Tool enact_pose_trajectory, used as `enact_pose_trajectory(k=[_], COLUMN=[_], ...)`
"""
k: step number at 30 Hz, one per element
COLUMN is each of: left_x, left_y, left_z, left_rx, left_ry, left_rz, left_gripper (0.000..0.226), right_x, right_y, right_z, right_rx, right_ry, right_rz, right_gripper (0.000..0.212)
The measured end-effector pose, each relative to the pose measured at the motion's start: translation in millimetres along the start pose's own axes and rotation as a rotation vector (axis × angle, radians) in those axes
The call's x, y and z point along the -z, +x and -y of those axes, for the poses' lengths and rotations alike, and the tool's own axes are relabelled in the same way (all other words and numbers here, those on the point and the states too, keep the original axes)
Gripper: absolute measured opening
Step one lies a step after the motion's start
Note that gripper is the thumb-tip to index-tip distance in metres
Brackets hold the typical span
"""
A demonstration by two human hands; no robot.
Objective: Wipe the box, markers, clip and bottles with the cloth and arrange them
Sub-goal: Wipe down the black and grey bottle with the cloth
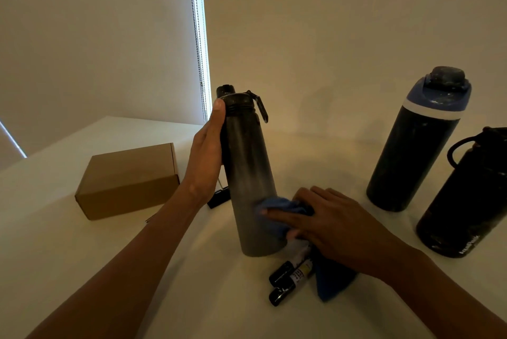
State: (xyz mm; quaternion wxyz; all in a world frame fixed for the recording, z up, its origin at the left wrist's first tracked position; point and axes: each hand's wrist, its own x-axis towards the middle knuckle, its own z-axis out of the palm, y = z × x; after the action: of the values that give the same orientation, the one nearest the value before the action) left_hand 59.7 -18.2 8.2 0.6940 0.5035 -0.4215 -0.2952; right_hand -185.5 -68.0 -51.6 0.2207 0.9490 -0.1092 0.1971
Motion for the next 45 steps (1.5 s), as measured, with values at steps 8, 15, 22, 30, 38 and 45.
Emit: enact_pose_trajectory(k=[8, 15, 22, 30, 38, 45], left_x=[-10, 1, -1, -14, -13, -14], left_y=[-12, -9, -11, -26, -25, -26], left_z=[-17, -15, -16, -21, -20, -17], left_rx=[-0.064, -0.046, -0.076, -0.095, -0.097, -0.120], left_ry=[0.099, 0.171, 0.173, 0.150, 0.148, 0.138], left_rz=[0.158, 0.207, 0.294, 0.361, 0.353, 0.377], left_gripper=[0.057, 0.068, 0.049, 0.043, 0.052, 0.057], right_x=[-2, 7, 6, 23, 23, 34], right_y=[5, -11, 10, 33, 20, 16], right_z=[-2, 7, -1, -1, -10, -7], right_rx=[-0.199, -0.046, -0.302, -0.568, -0.367, -0.337], right_ry=[0.197, 0.044, 0.469, 0.698, 0.375, 0.410], right_rz=[-0.233, 0.004, -0.306, -0.512, -0.341, -0.278], right_gripper=[0.049, 0.044, 0.050, 0.076, 0.050, 0.042])
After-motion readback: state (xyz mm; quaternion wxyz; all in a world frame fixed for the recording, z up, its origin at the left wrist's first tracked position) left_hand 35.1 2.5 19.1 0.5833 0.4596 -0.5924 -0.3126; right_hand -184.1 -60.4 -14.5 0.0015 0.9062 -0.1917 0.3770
